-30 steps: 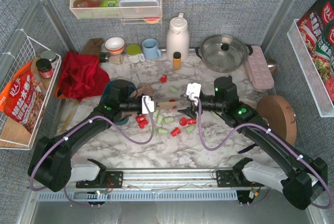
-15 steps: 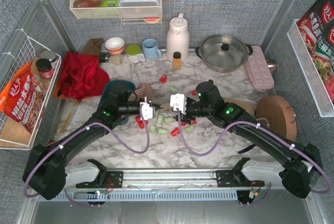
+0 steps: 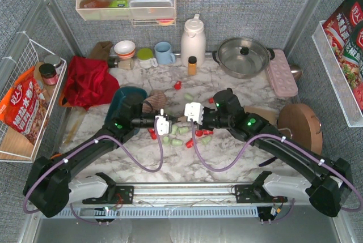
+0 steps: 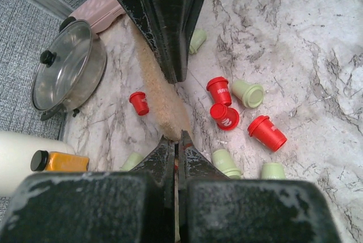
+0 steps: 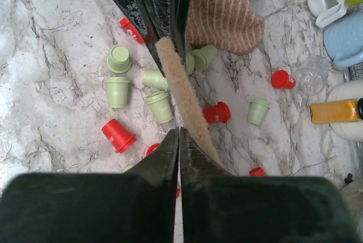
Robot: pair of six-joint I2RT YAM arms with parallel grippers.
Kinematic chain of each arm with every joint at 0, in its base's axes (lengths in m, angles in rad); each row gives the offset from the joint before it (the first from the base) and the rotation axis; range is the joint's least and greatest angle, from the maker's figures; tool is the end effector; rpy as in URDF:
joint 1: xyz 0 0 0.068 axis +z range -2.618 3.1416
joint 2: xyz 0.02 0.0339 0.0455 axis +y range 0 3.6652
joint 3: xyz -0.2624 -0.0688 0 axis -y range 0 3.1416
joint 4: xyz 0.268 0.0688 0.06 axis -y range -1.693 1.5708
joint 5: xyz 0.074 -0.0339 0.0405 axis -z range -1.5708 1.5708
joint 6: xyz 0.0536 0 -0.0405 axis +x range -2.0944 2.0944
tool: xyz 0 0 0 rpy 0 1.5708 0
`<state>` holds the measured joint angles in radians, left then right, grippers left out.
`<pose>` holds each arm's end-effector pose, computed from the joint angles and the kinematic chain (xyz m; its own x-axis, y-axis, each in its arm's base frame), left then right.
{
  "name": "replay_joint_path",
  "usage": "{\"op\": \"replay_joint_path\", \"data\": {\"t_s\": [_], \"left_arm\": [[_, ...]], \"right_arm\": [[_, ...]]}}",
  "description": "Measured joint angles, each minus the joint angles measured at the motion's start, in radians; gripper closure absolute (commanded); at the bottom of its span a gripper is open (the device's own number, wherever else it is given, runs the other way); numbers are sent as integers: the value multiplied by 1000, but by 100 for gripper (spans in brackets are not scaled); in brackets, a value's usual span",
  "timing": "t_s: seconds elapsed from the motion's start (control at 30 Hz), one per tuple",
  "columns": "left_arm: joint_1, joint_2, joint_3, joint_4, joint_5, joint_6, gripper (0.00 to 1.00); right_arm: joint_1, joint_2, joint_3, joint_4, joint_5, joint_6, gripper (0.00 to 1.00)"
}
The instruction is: Mix the coffee capsules in the storage basket
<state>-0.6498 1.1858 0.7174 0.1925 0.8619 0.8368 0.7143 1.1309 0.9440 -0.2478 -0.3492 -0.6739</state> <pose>0.2082 -0.2093 0.2596 0.5789 0.1672 -0.7980 0.8144 -0.0712 0.5759 0.2113 0.2075 0.3077 0.2818 -0.5318 -0.7986 -0.8628 0.2237 -0.4534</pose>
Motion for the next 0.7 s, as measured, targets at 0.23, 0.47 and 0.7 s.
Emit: {"op": "replay_joint_path", "data": {"t_s": [0.23,0.47,0.7], "left_arm": [[-10,0,-30,65,-8,-31,82],[-15,2,-61,161,-21,-83,63],[-16,-5,-108,283,-58,-140,1]], "right_arm": [[0,-1,12,-33,13,22,100],[1,-41,-19,-20,72,72,100],[-8,-61,-42,-2,211,133,100]]}}
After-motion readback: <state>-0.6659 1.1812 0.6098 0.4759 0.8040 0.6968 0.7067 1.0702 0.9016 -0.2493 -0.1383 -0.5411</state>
